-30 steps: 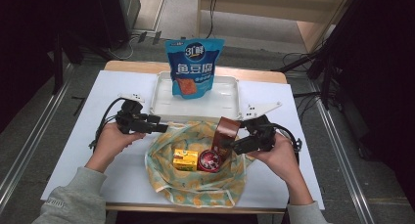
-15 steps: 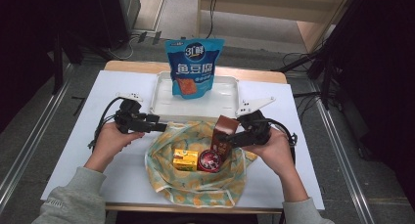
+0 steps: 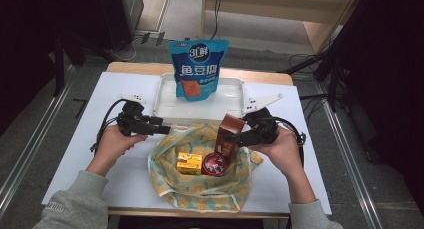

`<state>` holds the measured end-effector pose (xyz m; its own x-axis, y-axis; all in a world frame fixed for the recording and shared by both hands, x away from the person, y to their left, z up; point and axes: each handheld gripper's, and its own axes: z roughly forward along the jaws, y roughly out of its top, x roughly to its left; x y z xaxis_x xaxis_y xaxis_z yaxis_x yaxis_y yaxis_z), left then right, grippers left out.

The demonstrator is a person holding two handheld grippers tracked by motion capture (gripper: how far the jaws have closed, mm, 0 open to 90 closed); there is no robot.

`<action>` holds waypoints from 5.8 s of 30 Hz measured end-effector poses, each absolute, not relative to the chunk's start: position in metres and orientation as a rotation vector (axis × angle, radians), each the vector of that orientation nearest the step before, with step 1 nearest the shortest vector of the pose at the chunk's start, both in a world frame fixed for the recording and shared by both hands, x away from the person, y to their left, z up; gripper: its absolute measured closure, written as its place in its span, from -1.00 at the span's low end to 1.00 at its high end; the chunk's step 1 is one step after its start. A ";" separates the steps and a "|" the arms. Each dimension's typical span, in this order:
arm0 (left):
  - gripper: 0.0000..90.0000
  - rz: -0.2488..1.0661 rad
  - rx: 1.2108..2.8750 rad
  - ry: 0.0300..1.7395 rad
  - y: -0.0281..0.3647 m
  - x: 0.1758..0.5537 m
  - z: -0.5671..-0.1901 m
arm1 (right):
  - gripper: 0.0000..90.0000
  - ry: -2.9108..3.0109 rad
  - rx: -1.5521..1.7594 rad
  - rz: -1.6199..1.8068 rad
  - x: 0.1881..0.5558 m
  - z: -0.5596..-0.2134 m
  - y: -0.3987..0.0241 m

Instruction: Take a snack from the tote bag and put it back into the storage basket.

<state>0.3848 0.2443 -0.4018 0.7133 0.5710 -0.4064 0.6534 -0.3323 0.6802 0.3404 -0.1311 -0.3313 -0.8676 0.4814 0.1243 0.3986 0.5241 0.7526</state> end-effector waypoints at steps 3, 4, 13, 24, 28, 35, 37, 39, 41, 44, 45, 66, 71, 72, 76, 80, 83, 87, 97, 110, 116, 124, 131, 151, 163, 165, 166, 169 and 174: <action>-0.20 -0.113 2.021 0.934 0.245 0.385 -0.401 | -0.06 2.654 0.755 1.276 0.342 -0.326 -0.131; -0.20 -0.112 2.022 0.933 0.245 0.385 -0.401 | -0.06 2.653 0.756 1.278 0.343 -0.324 -0.131; -0.20 -0.125 2.027 0.932 0.245 0.385 -0.402 | -0.05 2.627 0.758 1.312 0.345 -0.306 -0.132; -0.21 -0.139 2.036 0.928 0.243 0.386 -0.403 | -0.04 2.604 0.789 1.319 0.354 -0.288 -0.142; -0.21 -0.136 2.045 0.924 0.242 0.385 -0.403 | -0.04 2.617 0.788 1.320 0.359 -0.282 -0.142; -0.21 -0.142 2.031 0.923 0.243 0.385 -0.403 | -0.04 2.611 0.785 1.294 0.366 -0.264 -0.140; -0.21 -0.137 2.039 0.924 0.243 0.385 -0.403 | -0.04 2.598 0.774 1.287 0.367 -0.259 -0.139; -0.21 -0.139 2.037 0.922 0.243 0.385 -0.403 | -0.04 2.592 0.770 1.284 0.369 -0.253 -0.139; -0.21 -0.140 2.031 0.922 0.243 0.385 -0.403 | -0.03 2.583 0.775 1.288 0.371 -0.249 -0.138; -0.21 -0.137 2.030 0.923 0.243 0.385 -0.402 | -0.03 2.576 0.771 1.285 0.374 -0.244 -0.137; -0.21 -0.138 2.030 0.920 0.243 0.385 -0.402 | -0.03 2.577 0.773 1.290 0.375 -0.243 -0.137; -0.21 -0.144 2.027 0.910 0.245 0.386 -0.403 | -0.03 2.550 0.818 1.247 0.414 -0.248 -0.114; -0.21 -0.150 2.032 0.909 0.245 0.386 -0.403 | -0.03 2.555 0.841 1.240 0.425 -0.253 -0.107; -0.21 -0.150 2.031 0.908 0.245 0.386 -0.403 | -0.03 2.554 0.846 1.237 0.426 -0.254 -0.106; -0.21 -0.150 2.033 0.911 0.246 0.387 -0.404 | -0.03 2.542 0.850 1.241 0.433 -0.257 -0.102; -0.21 -0.153 2.036 0.912 0.246 0.387 -0.404 | -0.03 2.534 0.865 1.238 0.441 -0.260 -0.097; -0.21 -0.159 2.035 0.908 0.246 0.387 -0.404 | -0.03 2.533 0.877 1.231 0.446 -0.263 -0.092; -0.21 -0.157 2.038 0.908 0.246 0.387 -0.405 | -0.03 2.532 0.891 1.229 0.453 -0.269 -0.087; -0.21 -0.143 2.035 0.915 0.249 0.387 -0.405 | -0.02 2.535 0.891 1.224 0.465 -0.280 -0.071; -0.21 -0.137 2.048 0.917 0.249 0.387 -0.406 | -0.02 2.546 0.901 1.233 0.477 -0.293 -0.046; -0.21 -0.141 2.035 0.920 0.251 0.388 -0.406 | -0.02 2.555 0.900 1.230 0.484 -0.299 -0.031; -0.21 -0.143 2.037 0.919 0.252 0.388 -0.406 | -0.02 2.561 0.899 1.242 0.489 -0.307 -0.012; -0.21 -0.142 2.033 0.921 0.252 0.388 -0.406 | -0.02 2.568 0.881 1.224 0.488 -0.314 0.005; -0.21 -0.149 2.037 0.929 0.252 0.389 -0.407 | -0.02 2.583 0.868 1.250 0.487 -0.337 0.009; -0.21 -0.151 2.038 0.926 0.252 0.388 -0.407 | -0.01 2.583 0.867 1.269 0.482 -0.339 -0.011; -0.21 -0.148 2.038 0.924 0.252 0.388 -0.406 | -0.01 2.588 0.861 1.269 0.482 -0.339 -0.014; -0.21 -0.150 2.036 0.924 0.253 0.388 -0.406 | -0.01 2.589 0.863 1.266 0.481 -0.339 -0.015; -0.21 -0.149 2.037 0.928 0.253 0.389 -0.407 | -0.01 2.594 0.854 1.260 0.479 -0.339 -0.019; -0.21 -0.147 2.037 0.927 0.252 0.388 -0.406 | -0.01 2.594 0.853 1.266 0.476 -0.341 -0.028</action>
<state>0.3884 0.2523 -0.4065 0.7158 0.5578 -0.4201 0.6606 -0.3458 0.6664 0.4765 -0.0283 -0.3415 -0.8314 0.5415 0.1245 0.4313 0.4877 0.7590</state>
